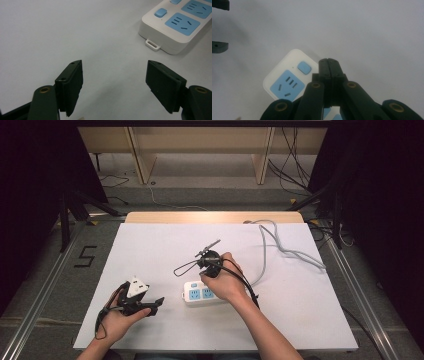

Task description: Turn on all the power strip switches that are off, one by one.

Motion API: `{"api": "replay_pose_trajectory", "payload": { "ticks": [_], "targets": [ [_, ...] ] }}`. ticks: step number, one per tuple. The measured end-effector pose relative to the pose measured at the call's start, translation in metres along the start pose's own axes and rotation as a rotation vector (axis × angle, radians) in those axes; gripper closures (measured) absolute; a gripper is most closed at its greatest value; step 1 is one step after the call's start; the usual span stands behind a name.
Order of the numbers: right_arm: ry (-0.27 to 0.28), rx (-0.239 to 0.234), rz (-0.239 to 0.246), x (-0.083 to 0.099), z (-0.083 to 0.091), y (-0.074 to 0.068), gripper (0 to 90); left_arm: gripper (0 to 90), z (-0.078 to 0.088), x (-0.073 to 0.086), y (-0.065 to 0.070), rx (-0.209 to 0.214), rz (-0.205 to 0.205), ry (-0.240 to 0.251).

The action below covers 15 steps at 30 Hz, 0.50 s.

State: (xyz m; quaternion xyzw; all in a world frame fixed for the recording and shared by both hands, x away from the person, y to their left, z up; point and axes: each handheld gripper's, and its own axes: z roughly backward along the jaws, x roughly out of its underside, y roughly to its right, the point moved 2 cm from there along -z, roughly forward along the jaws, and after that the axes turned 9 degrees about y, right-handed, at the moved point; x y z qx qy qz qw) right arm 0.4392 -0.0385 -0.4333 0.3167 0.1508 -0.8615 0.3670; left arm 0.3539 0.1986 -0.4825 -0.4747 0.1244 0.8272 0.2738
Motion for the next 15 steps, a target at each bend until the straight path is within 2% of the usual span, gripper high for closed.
{"api": "replay_pose_trajectory", "payload": {
  "ticks": [6,15],
  "targets": [
    [-0.001,-0.014,0.01,-0.005,-0.004,-0.006,90.0,29.9,0.0,0.0,0.0,0.001,-0.001,0.003],
    [-0.032,-0.032,0.016,-0.007,-0.014,-0.015,90.0,29.9,0.0,0.0,0.0,0.003,-0.003,0.004]
  ]
}}
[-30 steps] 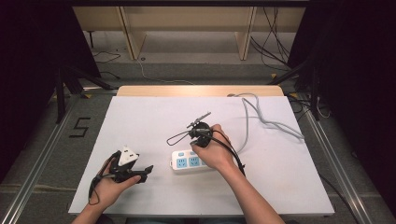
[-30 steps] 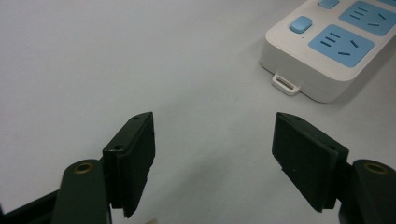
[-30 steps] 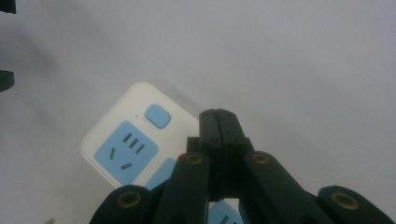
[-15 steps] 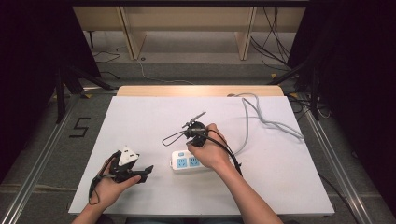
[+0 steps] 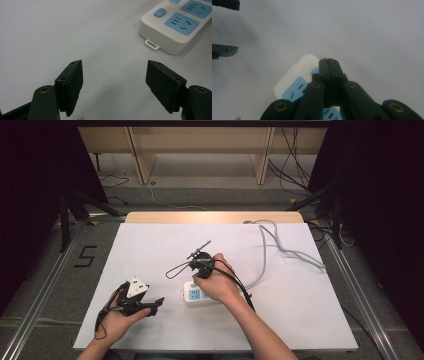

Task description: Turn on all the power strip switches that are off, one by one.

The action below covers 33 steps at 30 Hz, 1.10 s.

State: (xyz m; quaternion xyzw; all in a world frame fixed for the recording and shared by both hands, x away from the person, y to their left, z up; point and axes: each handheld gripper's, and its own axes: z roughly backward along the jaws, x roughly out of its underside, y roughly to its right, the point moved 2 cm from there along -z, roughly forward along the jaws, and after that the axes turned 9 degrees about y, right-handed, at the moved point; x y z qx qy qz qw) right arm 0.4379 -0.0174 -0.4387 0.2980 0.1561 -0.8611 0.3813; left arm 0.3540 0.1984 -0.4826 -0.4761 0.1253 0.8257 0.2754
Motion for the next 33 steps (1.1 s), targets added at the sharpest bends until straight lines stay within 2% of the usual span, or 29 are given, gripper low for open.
{"api": "replay_pose_trajectory", "payload": {
  "ticks": [16,33],
  "targets": [
    [-0.052,-0.009,0.008,-0.001,-0.015,-0.005,90.0,30.0,0.0,0.0,0.0,0.001,0.0,0.0],
    [-0.092,-0.007,0.013,-0.003,-0.021,-0.006,90.0,30.0,0.0,0.0,0.001,0.003,-0.001,0.001]
  ]
}}
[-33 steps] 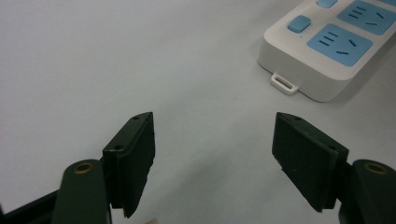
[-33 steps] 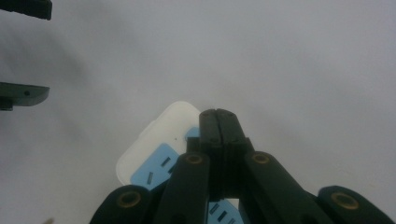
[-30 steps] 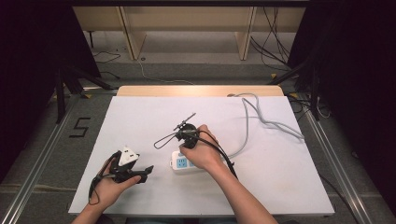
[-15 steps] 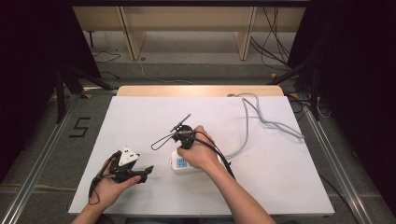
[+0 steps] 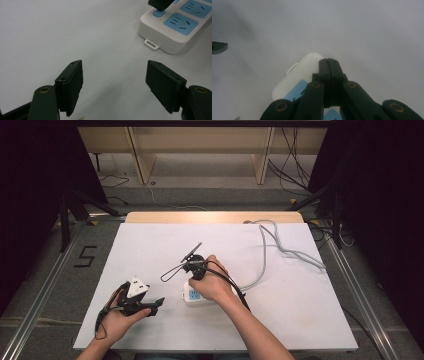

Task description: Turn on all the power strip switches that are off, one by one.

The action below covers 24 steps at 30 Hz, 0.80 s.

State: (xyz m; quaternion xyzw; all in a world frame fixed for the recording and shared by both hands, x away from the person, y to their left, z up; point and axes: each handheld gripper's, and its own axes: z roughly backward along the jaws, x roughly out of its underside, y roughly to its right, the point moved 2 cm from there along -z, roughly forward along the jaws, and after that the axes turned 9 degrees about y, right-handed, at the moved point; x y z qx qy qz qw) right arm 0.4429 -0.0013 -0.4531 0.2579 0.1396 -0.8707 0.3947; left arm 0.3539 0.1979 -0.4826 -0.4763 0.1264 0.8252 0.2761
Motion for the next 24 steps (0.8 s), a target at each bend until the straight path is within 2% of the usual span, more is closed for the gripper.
{"api": "replay_pose_trajectory", "payload": {
  "ticks": [12,19,24],
  "targets": [
    [-0.041,0.014,0.001,-0.0033,-0.0019,-0.0015,90.0,30.0,0.0003,-0.0003,0.0004,0.003,-0.003,-0.005],
    [-0.046,0.037,0.023,-0.0037,-0.0036,-0.0044,90.0,30.0,0.0,-0.0003,0.001,0.004,-0.005,-0.004],
    [-0.048,0.032,0.018,-0.0035,-0.0035,-0.0043,90.0,30.0,0.0,-0.0002,0.0008,0.004,-0.005,-0.005]
  ]
}}
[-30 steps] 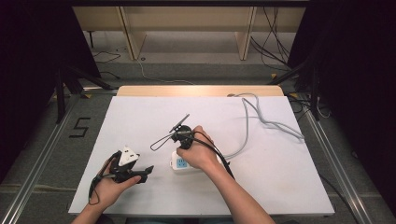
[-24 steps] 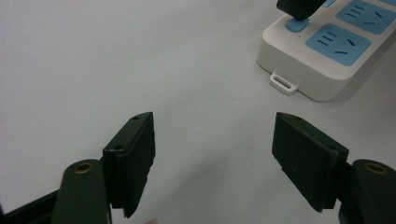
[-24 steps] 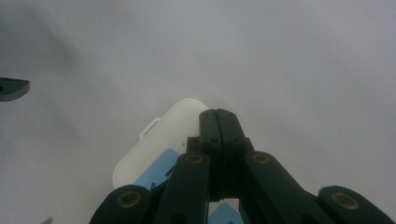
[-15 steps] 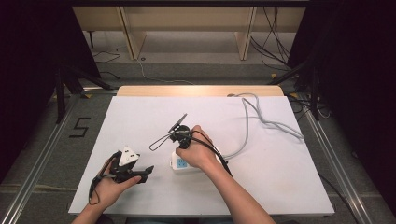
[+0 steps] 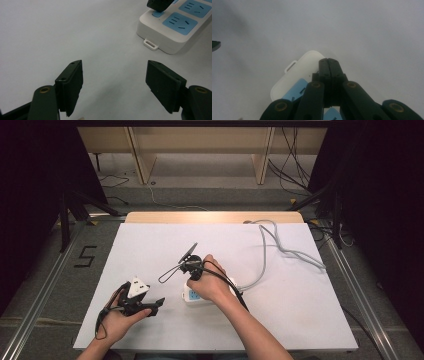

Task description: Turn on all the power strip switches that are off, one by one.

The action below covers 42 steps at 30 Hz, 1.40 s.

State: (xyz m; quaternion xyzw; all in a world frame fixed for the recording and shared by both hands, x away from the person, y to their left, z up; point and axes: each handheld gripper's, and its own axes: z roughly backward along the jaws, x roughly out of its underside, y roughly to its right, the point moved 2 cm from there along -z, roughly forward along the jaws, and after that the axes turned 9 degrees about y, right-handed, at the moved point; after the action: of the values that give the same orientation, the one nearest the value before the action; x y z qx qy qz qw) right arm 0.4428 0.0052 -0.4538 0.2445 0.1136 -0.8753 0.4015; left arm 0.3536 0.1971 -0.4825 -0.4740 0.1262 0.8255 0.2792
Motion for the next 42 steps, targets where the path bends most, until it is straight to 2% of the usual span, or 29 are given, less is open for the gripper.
{"api": "replay_pose_trajectory", "payload": {
  "ticks": [10,15,24,42],
  "targets": [
    [0.004,-0.008,-0.006,0.0005,-0.0008,0.0021,90.0,30.0,0.0,0.0,0.0002,-0.002,0.001,0.002],
    [-0.001,-0.007,-0.024,0.0004,-0.001,0.002,90.0,30.0,-0.0001,0.0,0.0005,0.0,0.0,0.0],
    [0.0,0.003,-0.01,0.001,-0.0019,0.0004,90.0,30.0,-0.0003,0.0001,0.0005,0.0,-0.002,-0.004],
    [0.001,-0.006,-0.013,0.0017,-0.0012,0.0011,90.0,30.0,-0.0003,0.0003,0.0,0.0,0.0,-0.002]
  ]
}}
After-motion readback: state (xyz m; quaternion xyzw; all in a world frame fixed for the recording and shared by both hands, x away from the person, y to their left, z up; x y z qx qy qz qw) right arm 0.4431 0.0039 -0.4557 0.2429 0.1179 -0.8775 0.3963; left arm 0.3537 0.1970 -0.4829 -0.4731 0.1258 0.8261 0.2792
